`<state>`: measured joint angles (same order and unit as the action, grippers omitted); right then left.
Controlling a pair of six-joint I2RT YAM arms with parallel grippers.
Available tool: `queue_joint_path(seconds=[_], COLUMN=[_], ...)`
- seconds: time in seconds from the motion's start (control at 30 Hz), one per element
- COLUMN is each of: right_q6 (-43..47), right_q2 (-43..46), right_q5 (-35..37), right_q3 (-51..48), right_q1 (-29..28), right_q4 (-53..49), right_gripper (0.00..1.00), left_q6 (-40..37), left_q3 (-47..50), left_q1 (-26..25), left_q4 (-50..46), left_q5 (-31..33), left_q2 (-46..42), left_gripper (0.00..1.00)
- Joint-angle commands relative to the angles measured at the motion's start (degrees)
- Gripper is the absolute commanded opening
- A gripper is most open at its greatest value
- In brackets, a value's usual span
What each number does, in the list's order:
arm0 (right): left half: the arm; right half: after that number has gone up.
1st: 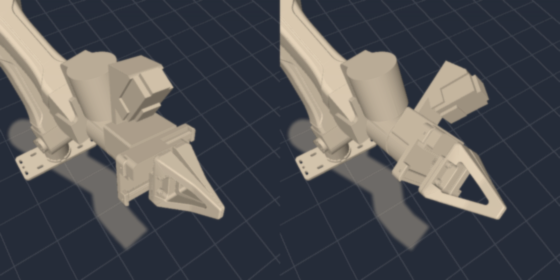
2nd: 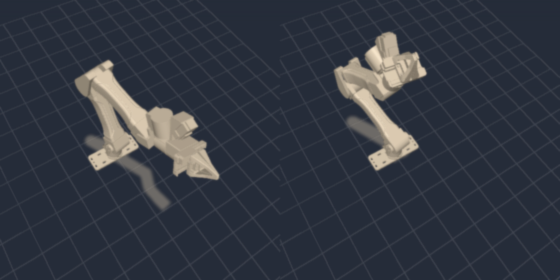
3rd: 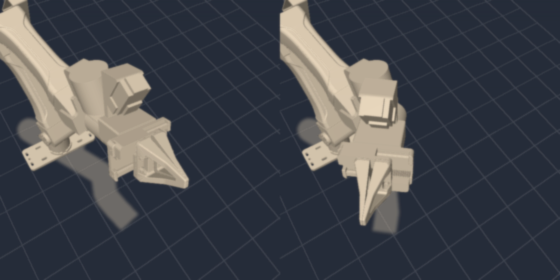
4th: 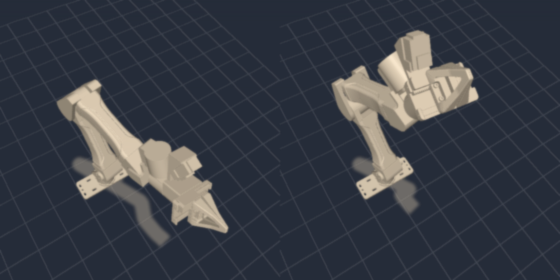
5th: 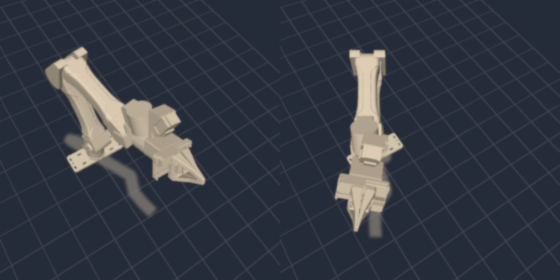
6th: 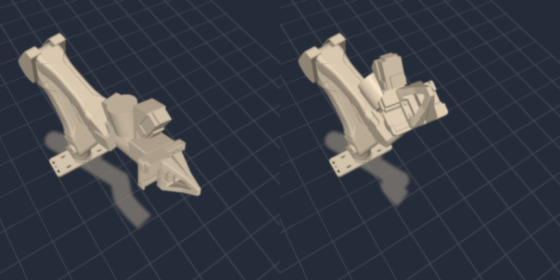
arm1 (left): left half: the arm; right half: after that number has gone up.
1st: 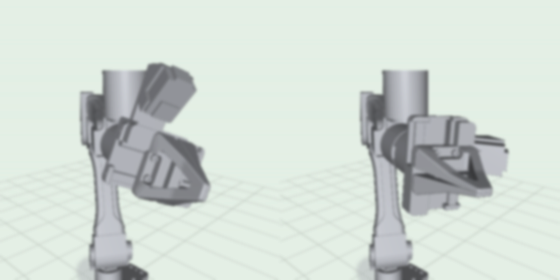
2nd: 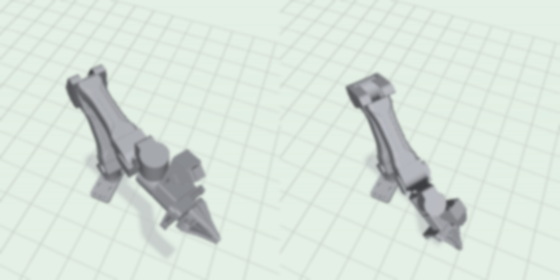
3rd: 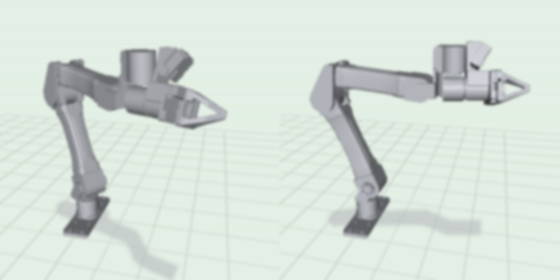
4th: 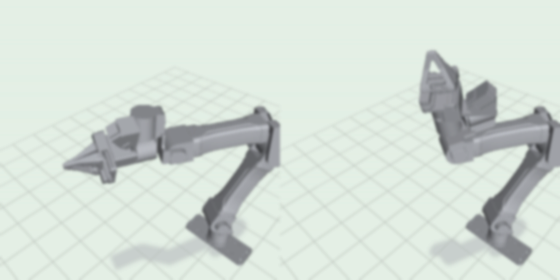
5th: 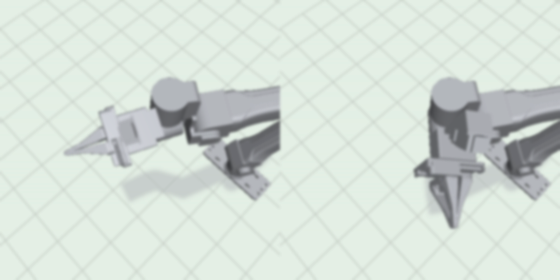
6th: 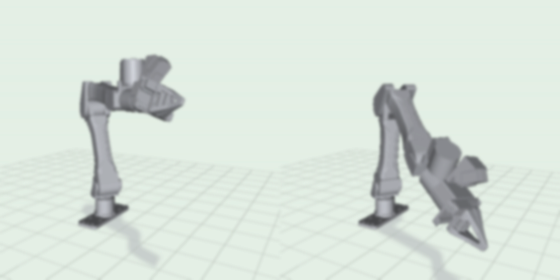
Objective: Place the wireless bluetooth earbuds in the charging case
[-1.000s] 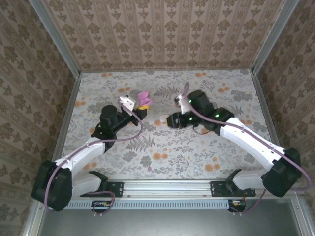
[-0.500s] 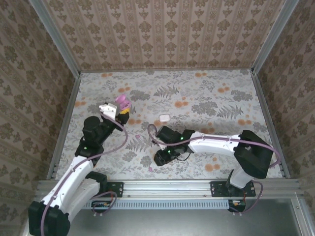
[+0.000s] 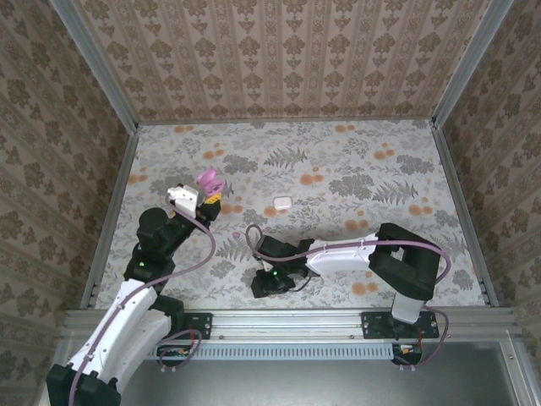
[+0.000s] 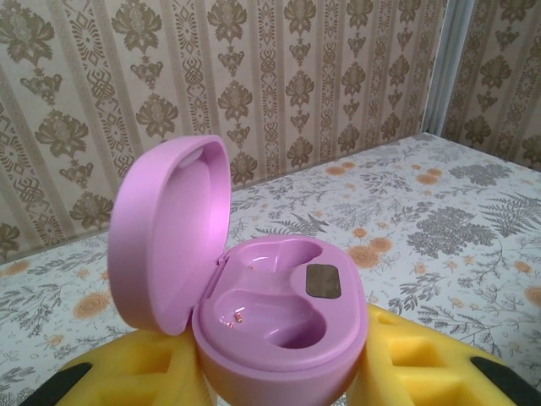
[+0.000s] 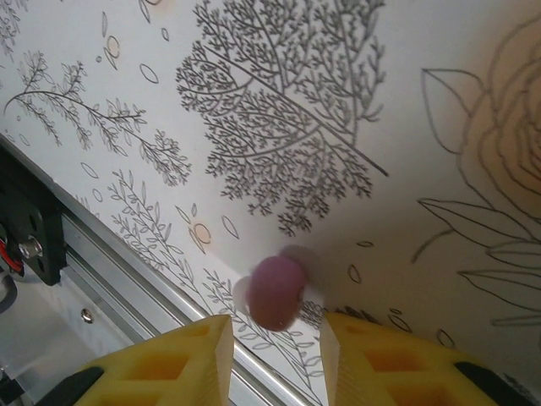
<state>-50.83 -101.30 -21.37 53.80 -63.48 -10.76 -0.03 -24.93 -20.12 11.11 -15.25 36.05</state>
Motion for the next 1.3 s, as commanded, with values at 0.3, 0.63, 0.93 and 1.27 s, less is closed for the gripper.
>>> queue_joint_path(seconds=[0.3, 0.63, 0.93, 1.27], right_q6=[-0.8, -0.8, 0.2, 1.1], right_q2=[-3.6, -5.1, -6.4, -1.4], right_q5=[0.9, -0.3, 2.1, 10.4], right_q3=[3.8, 4.4, 7.3, 7.1], right_q1=[0.2, 1.1, 1.1, 3.1], right_q4=[-3.2, -3.2, -7.2, -12.5], right_gripper=[0.30, 0.29, 0.23, 0.25], left_q6=[0.1, 0.2, 0.3, 0.5], left_q3=[0.8, 0.8, 0.7, 0.6], left_q1=[0.2, 0.2, 0.1, 0.1], left_q4=[-0.1, 0.2, 0.1, 0.0], left_q5=[-0.7, -0.9, -1.3, -1.6], left_q2=[-1.6, -1.2, -1.3, -1.3], left_gripper=[0.37, 0.37, 0.37, 0.37])
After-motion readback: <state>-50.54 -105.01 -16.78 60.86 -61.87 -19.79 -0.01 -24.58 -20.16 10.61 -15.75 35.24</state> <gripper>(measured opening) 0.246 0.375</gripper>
